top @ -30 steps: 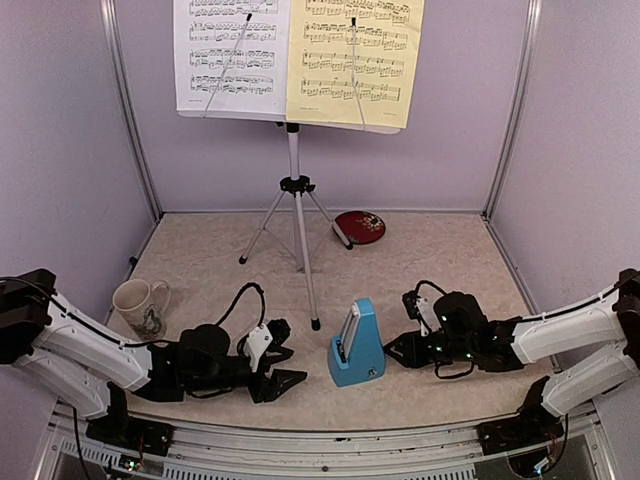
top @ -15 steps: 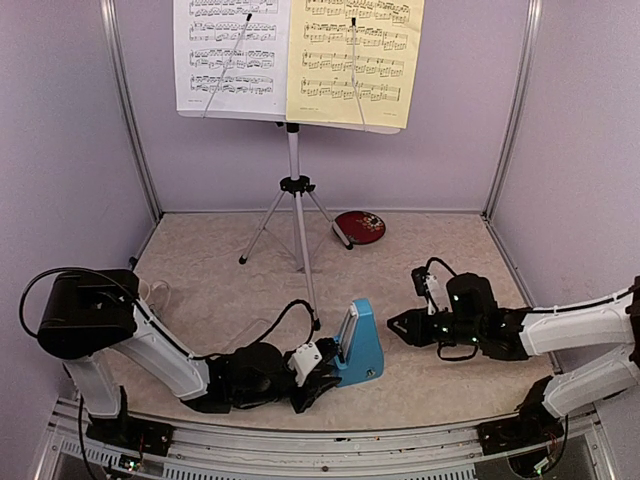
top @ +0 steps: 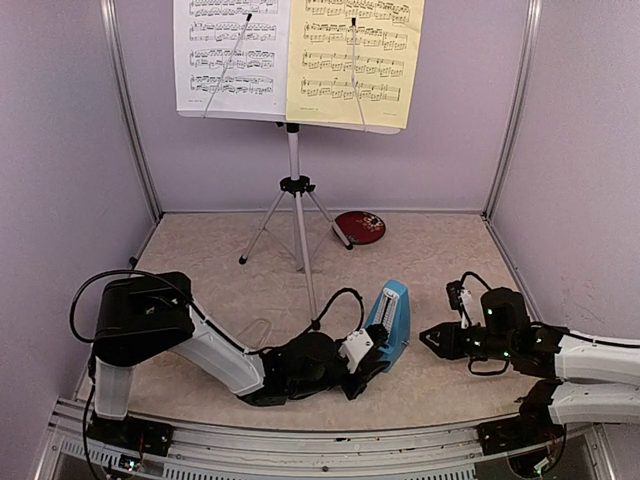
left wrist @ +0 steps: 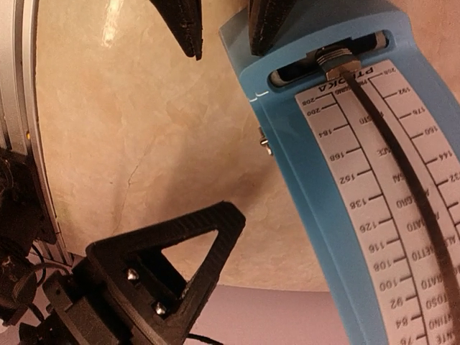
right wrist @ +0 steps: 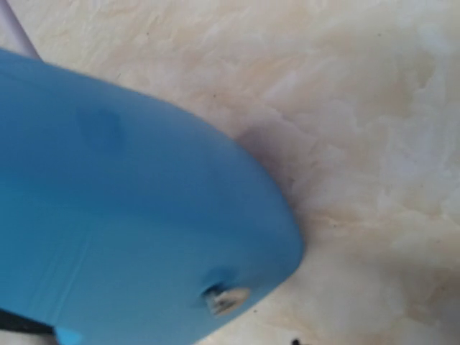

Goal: Set up the instrument practice props

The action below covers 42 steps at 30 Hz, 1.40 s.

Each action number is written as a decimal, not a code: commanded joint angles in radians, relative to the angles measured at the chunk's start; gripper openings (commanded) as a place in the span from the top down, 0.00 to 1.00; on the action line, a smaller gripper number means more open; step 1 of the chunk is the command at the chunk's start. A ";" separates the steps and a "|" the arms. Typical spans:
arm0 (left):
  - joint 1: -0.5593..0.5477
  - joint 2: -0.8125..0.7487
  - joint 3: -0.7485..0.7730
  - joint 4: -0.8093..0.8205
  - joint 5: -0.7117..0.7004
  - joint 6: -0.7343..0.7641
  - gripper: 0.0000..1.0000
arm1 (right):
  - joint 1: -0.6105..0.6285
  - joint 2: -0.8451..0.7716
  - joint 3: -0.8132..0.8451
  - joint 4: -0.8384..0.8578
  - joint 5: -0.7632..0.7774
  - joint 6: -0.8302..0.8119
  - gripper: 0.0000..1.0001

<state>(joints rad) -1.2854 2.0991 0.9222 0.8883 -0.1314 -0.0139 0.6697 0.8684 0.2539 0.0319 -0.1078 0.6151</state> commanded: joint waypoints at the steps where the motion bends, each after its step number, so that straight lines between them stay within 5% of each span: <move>1: 0.005 0.055 0.090 0.009 0.034 -0.006 0.77 | -0.020 0.030 -0.012 -0.001 -0.018 -0.003 0.64; 5: 0.005 0.001 -0.003 0.139 0.047 -0.031 0.76 | -0.030 0.149 0.031 0.085 -0.017 -0.029 0.64; 15: 0.011 -0.221 -0.255 0.151 -0.093 -0.069 0.73 | -0.034 0.399 0.196 0.214 -0.073 -0.101 0.64; 26: 0.044 -0.313 -0.335 0.123 -0.165 -0.133 0.71 | -0.065 0.690 0.439 0.279 -0.161 -0.214 0.63; 28: 0.046 -0.328 -0.338 0.108 -0.170 -0.130 0.69 | -0.066 0.677 0.451 0.266 -0.174 -0.236 0.57; 34: 0.041 -0.385 -0.374 0.096 -0.186 -0.101 0.59 | -0.110 0.438 0.343 0.177 -0.181 -0.276 0.20; 42: 0.045 -0.409 -0.385 0.091 -0.199 -0.070 0.56 | -0.109 0.248 0.287 0.127 -0.268 -0.248 0.10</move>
<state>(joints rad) -1.2449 1.7149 0.5453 0.9756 -0.3080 -0.1093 0.5594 1.1610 0.5678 0.1951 -0.3157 0.3454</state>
